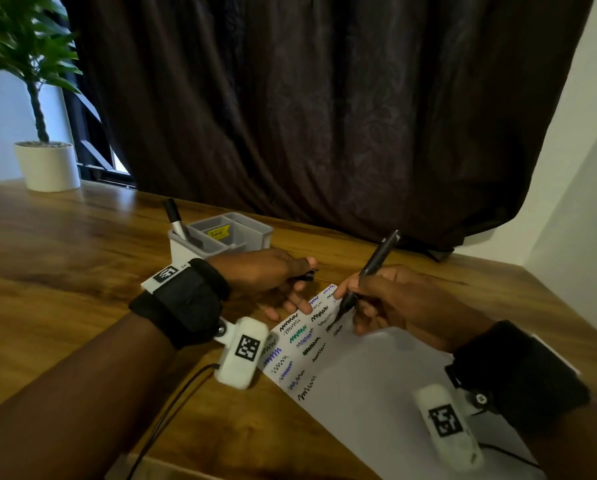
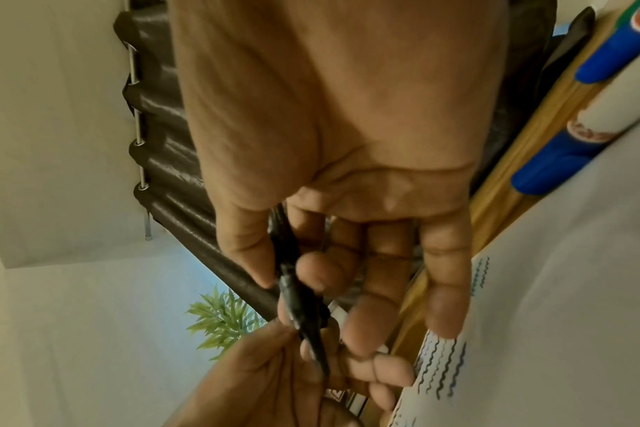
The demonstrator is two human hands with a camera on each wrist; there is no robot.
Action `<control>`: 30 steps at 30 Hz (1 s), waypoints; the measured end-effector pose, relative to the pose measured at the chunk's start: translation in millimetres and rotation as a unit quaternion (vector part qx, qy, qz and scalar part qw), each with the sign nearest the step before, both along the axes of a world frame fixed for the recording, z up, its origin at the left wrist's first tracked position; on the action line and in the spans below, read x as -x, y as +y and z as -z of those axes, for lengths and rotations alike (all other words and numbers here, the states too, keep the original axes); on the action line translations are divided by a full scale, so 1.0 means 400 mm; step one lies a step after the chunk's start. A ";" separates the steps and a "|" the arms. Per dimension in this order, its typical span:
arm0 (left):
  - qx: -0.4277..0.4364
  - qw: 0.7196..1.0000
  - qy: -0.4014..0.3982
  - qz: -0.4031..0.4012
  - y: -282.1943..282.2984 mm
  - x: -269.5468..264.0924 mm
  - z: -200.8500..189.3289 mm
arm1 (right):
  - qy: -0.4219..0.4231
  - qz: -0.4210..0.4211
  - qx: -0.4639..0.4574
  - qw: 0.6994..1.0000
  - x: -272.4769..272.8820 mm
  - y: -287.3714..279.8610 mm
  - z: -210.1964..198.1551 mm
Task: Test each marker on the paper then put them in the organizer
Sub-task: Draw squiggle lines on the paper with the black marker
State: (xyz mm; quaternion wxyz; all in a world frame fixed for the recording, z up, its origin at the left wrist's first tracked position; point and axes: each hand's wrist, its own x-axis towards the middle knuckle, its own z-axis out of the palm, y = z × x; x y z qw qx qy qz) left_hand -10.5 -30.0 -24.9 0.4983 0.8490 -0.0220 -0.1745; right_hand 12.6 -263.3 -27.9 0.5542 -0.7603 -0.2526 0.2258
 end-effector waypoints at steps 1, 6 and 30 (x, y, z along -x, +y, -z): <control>0.000 1.000 0.000 0.000 0.000 0.000 0.000 | -0.023 -0.006 0.016 1.000 0.006 0.001 -0.002; -0.001 1.000 -0.002 -0.005 -0.002 0.002 -0.002 | -0.095 -0.045 0.023 0.994 0.011 0.000 -0.004; 0.001 1.000 0.001 -0.008 -0.002 0.005 -0.004 | -0.112 -0.123 0.087 0.982 0.015 -0.001 0.008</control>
